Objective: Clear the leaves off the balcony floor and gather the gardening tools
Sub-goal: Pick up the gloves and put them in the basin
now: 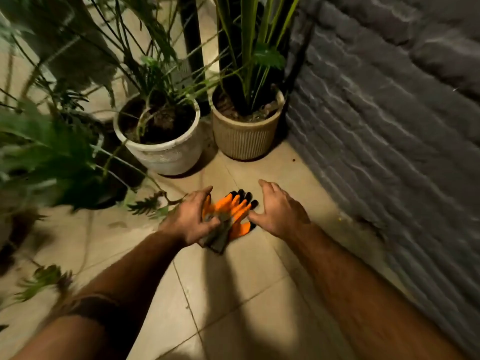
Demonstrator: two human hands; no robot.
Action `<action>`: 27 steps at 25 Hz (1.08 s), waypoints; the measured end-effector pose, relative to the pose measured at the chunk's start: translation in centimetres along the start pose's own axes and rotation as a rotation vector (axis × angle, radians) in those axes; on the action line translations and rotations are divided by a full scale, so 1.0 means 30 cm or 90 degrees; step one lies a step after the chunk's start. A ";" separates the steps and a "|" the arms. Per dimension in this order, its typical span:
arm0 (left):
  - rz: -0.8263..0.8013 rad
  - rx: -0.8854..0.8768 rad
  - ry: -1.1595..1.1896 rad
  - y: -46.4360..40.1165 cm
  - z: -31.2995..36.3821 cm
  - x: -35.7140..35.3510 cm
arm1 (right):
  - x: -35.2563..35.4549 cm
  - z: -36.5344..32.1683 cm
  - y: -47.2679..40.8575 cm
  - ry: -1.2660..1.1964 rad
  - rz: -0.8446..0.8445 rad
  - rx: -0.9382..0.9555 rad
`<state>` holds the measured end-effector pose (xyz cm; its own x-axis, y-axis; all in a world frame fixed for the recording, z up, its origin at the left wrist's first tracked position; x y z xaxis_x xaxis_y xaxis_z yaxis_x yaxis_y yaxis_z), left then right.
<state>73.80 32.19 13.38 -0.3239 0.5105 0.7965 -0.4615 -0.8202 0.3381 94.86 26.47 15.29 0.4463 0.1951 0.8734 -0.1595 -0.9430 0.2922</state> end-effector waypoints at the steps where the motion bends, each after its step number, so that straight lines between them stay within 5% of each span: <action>1: 0.010 0.015 -0.003 -0.051 -0.070 -0.077 | -0.087 0.029 -0.036 -0.011 -0.003 0.000; 7: -0.102 0.087 -0.078 -0.224 -0.314 -0.410 | -0.449 0.160 -0.148 -0.115 0.013 -0.065; 12: -0.003 0.153 -0.052 -0.251 -0.328 -0.514 | -0.639 0.186 -0.110 -0.285 -0.072 -0.213; 15: 0.047 0.178 -0.005 -0.261 -0.332 -0.531 | -0.709 0.158 -0.080 -0.520 -0.110 -0.334; 19: 0.073 0.134 0.033 -0.256 -0.342 -0.486 | -0.749 0.117 -0.089 -0.822 -0.129 -0.469; 27: 0.108 -0.006 0.315 -0.225 -0.387 -0.397 | -0.758 0.026 -0.162 -1.032 -0.112 -0.543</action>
<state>71.20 34.64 -4.21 -0.7451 0.4330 0.5073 -0.3749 -0.9010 0.2185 86.17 26.40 -6.29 0.7320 -0.6437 -0.2231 -0.1420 -0.4644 0.8741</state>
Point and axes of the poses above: each hand's wrist, its own y-axis away from the middle knuckle, its own x-axis out of the back of the hand, z = x × y, the point moved 3 cm from there along -y, towards the middle knuckle
